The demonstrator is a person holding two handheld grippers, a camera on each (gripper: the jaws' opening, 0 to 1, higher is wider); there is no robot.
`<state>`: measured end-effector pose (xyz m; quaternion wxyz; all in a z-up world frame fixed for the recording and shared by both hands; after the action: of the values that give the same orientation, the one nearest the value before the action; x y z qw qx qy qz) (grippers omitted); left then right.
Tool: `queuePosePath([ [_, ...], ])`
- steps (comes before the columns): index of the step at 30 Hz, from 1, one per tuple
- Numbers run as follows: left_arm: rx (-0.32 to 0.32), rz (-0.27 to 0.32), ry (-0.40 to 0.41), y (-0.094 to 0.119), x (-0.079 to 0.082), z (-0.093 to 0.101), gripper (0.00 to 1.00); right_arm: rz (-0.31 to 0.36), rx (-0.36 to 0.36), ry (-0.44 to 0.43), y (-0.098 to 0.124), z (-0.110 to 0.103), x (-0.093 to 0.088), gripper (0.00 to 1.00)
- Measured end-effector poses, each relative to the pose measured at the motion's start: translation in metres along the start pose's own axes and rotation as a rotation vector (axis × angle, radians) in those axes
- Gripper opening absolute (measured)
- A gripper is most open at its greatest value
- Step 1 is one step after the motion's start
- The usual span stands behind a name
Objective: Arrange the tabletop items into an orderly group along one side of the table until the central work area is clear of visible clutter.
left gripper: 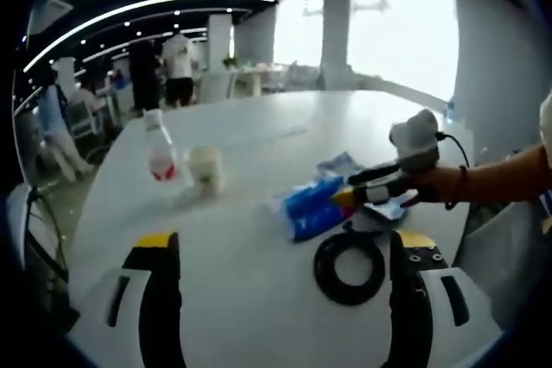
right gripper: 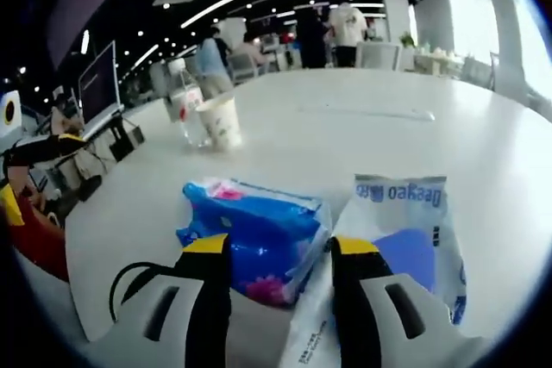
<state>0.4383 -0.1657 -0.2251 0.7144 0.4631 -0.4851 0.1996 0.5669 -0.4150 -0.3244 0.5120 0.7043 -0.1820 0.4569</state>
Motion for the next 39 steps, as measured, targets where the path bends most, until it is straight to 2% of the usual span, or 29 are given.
queuePosePath([
  [4,0.009,0.0,0.01,0.001,-0.001,-0.002,0.98,-0.022,-0.039,0.037,-0.004,0.0,-0.003,0.33],
  [13,0.029,-0.009,0.008,0.003,-0.002,-0.005,0.96,-0.045,-0.08,0.024,-0.007,0.006,-0.002,0.19],
  [16,0.028,-0.013,0.003,0.003,-0.002,-0.004,0.95,-0.054,-0.104,0.044,-0.008,0.008,0.0,0.14],
  [20,0.03,-0.022,-0.013,0.002,-0.003,-0.003,0.95,-0.059,-0.098,0.002,-0.01,0.011,0.002,0.04],
  [30,0.033,-0.026,-0.006,0.001,-0.003,-0.004,0.94,-0.064,-0.06,-0.043,-0.01,0.006,0.009,0.01],
  [33,0.039,-0.04,-0.012,0.001,-0.004,-0.005,0.94,-0.053,-0.038,-0.07,-0.007,0.005,0.015,0.01],
  [39,0.023,-0.03,0.004,0.001,-0.004,-0.003,0.94,-0.025,-0.025,-0.082,0.0,0.003,0.029,0.01],
])
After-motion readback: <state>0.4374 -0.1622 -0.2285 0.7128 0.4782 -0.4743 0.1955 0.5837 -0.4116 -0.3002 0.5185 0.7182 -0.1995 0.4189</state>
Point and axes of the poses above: the point that each gripper's makers call its tool centre point, and the gripper's own axes: y roughly backward along the fingers, z roughly to its right, x roughly out of its top, the point moved 10 cm from there along y, roughly backward along the fingers, and after that the axes turned 8 degrees about -x, right-handed, at the moved point
